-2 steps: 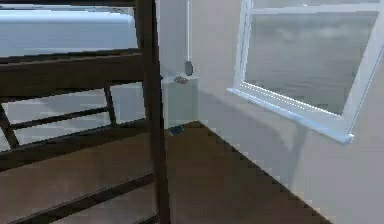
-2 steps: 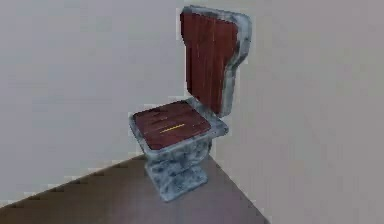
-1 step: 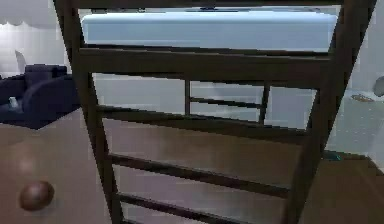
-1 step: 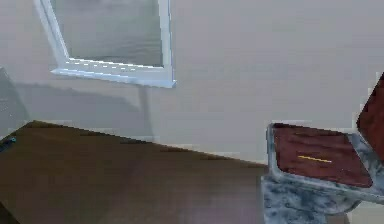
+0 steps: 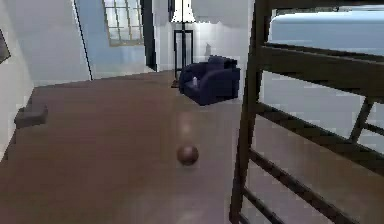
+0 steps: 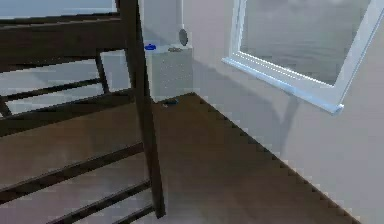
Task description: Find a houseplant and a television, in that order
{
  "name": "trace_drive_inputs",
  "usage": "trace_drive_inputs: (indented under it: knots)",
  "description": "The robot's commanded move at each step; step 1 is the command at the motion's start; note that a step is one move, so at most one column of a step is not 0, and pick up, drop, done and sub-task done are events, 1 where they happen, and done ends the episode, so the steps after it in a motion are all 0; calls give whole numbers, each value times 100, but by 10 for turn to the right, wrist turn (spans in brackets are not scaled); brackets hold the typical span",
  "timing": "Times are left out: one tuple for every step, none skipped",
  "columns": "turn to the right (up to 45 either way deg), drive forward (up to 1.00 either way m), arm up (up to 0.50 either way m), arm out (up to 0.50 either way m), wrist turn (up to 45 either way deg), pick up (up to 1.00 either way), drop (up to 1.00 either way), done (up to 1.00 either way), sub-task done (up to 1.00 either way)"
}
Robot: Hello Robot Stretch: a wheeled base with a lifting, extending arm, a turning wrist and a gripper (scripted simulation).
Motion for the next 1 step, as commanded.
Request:
trace_drive_inputs:
  knots:
    - [-300,0,0,0,0,0,0,0,0]
